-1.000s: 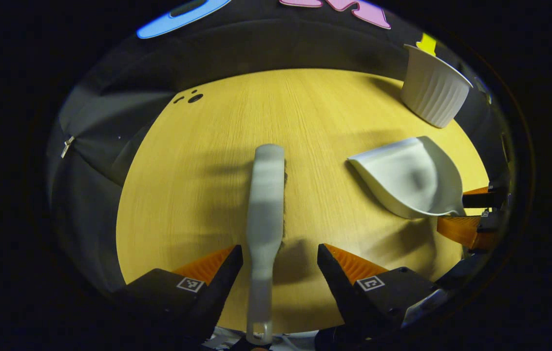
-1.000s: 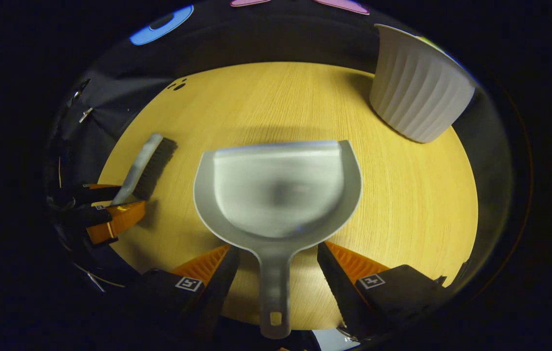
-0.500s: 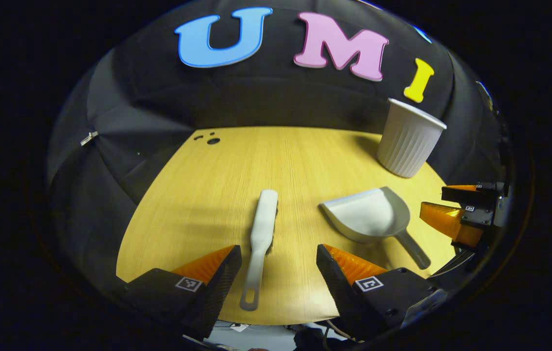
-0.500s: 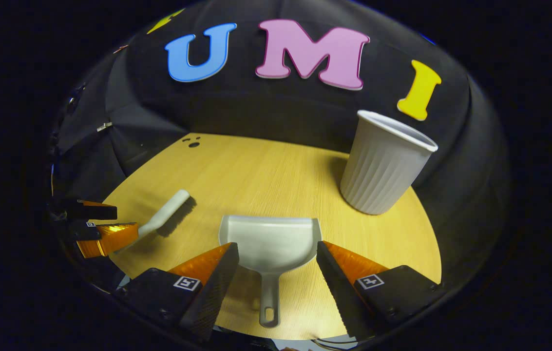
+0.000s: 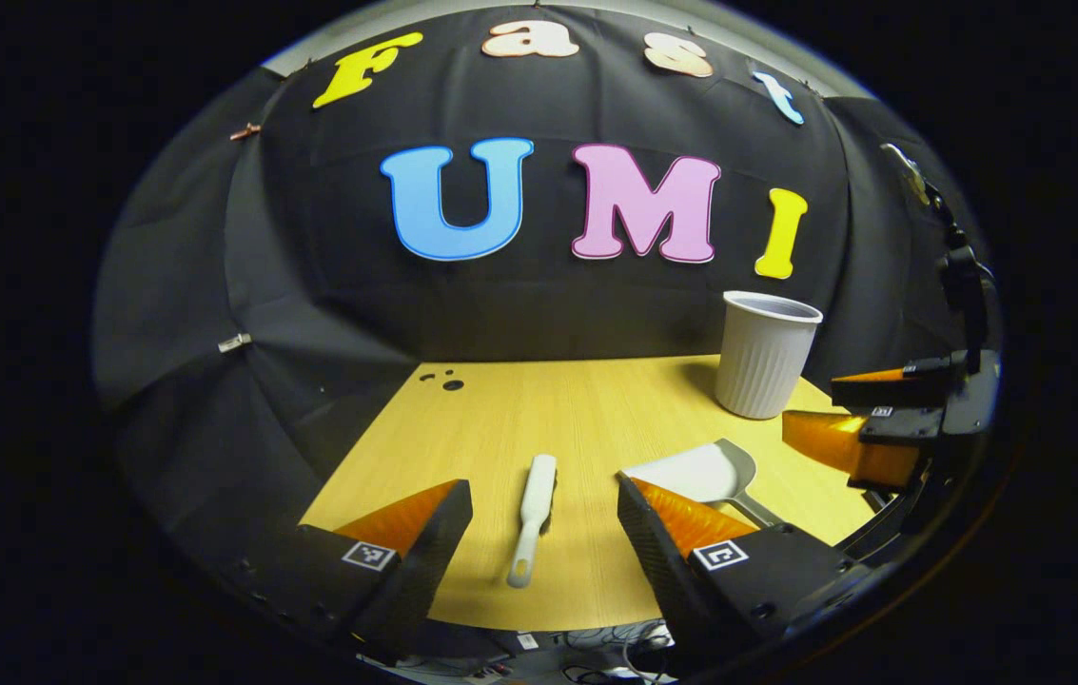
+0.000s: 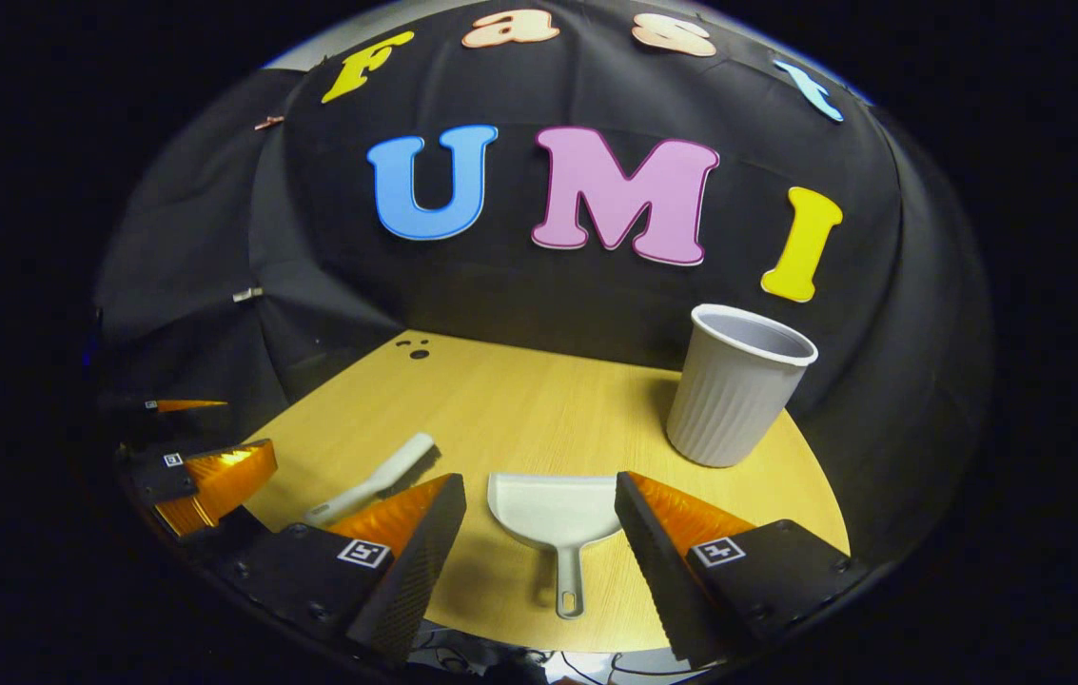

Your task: Pick up the small broom and dustpan from the desktop, sweep the trash into the dustpan with the broom, and then empty the trash into the garbage bin.

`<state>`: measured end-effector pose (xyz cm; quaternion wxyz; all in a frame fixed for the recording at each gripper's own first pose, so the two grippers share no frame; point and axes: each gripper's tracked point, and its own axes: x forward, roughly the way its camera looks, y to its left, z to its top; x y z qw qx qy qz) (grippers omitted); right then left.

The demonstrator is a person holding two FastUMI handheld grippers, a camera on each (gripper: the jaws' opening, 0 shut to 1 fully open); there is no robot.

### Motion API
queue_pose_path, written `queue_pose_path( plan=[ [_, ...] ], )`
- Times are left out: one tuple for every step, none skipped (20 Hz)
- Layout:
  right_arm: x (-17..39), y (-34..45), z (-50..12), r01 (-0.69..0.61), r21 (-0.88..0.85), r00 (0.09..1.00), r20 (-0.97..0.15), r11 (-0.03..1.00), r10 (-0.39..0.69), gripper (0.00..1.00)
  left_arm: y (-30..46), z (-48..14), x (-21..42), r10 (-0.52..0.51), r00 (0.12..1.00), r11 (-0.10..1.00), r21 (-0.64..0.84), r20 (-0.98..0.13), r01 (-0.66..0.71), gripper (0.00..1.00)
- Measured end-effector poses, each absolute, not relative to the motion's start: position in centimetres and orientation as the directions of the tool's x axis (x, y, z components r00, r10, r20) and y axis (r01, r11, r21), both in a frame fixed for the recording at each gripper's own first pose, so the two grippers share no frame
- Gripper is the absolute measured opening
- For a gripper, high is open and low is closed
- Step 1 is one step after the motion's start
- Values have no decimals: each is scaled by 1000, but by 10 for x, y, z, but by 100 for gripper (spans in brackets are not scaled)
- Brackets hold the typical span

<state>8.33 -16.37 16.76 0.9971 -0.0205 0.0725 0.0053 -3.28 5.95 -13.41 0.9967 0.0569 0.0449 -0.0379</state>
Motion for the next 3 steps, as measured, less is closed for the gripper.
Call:
queue_pose_path(
  plan=[
    [80, -164, 174, -14, -19, 991, -131, 1000, 12, 98, 55, -132, -40, -77, 993, 992, 89, -92, 85, 97],
    [78, -164, 177, -14, -3, 993, -119, 1000, 14, 98, 49, -129, -49, -86, 992, 994, 67, -90, 92, 97],
    [73, -170, 181, -9, 7, 994, -111, 1000, 9, 98, 46, -127, -54, -84, 993, 995, 54, -84, 89, 97]
  ],
)
